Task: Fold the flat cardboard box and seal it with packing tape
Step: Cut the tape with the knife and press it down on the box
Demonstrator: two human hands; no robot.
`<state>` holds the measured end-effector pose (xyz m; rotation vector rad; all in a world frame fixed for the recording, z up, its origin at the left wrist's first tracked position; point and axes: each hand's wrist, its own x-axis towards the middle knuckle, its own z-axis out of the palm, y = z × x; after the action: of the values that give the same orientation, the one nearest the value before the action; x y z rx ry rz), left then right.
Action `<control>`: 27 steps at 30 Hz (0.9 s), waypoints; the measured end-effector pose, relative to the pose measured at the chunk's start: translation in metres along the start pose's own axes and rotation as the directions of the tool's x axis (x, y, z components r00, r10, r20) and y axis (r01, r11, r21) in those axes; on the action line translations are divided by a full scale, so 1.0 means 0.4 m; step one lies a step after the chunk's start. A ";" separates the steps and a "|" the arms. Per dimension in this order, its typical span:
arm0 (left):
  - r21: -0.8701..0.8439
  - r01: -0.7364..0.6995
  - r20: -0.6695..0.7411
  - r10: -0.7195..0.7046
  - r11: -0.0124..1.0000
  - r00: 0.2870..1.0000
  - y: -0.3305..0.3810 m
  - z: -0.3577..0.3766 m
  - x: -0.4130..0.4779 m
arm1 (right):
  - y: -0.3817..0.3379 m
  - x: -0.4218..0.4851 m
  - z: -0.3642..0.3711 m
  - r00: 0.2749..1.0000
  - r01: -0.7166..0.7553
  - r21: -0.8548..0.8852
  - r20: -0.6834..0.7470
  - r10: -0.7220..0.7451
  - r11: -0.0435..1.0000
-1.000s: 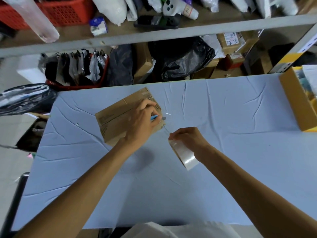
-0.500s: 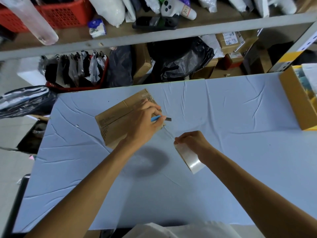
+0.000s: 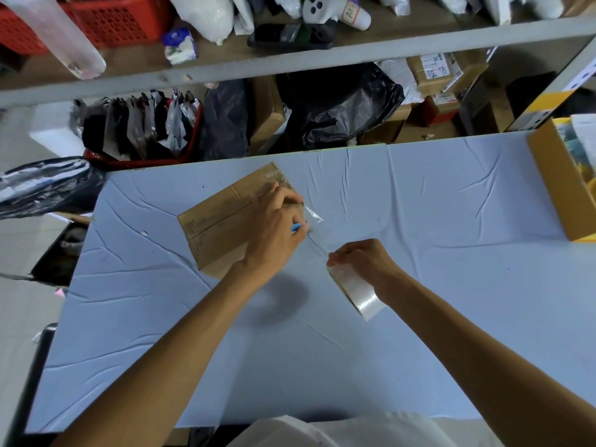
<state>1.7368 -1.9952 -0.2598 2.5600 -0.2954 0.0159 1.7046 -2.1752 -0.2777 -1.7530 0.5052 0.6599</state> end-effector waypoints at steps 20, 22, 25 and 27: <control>-0.011 -0.097 0.042 0.098 0.995 0.994 -0.021 -0.057 -0.026 | 0.136 -0.015 -0.081 0.991 0.123 -0.632 0.036 -0.130 0.766; -0.029 -0.060 0.064 0.062 0.998 0.996 -0.016 -0.061 -0.020 | 0.133 -0.016 -0.083 0.988 0.146 -0.673 0.058 -0.145 0.725; -0.018 -0.058 0.073 0.059 0.998 0.996 -0.015 -0.060 -0.016 | 0.133 -0.020 -0.086 0.985 0.173 -0.705 0.105 -0.140 0.688; -0.015 -0.070 0.068 0.071 0.997 0.995 -0.017 -0.057 -0.018 | 0.132 -0.025 -0.081 0.978 0.209 -0.724 0.160 -0.134 0.657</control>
<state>1.7323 -1.9759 -0.2448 2.5401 -0.4108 -0.0475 1.6691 -2.2207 -0.3028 -2.4850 -0.0391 0.8791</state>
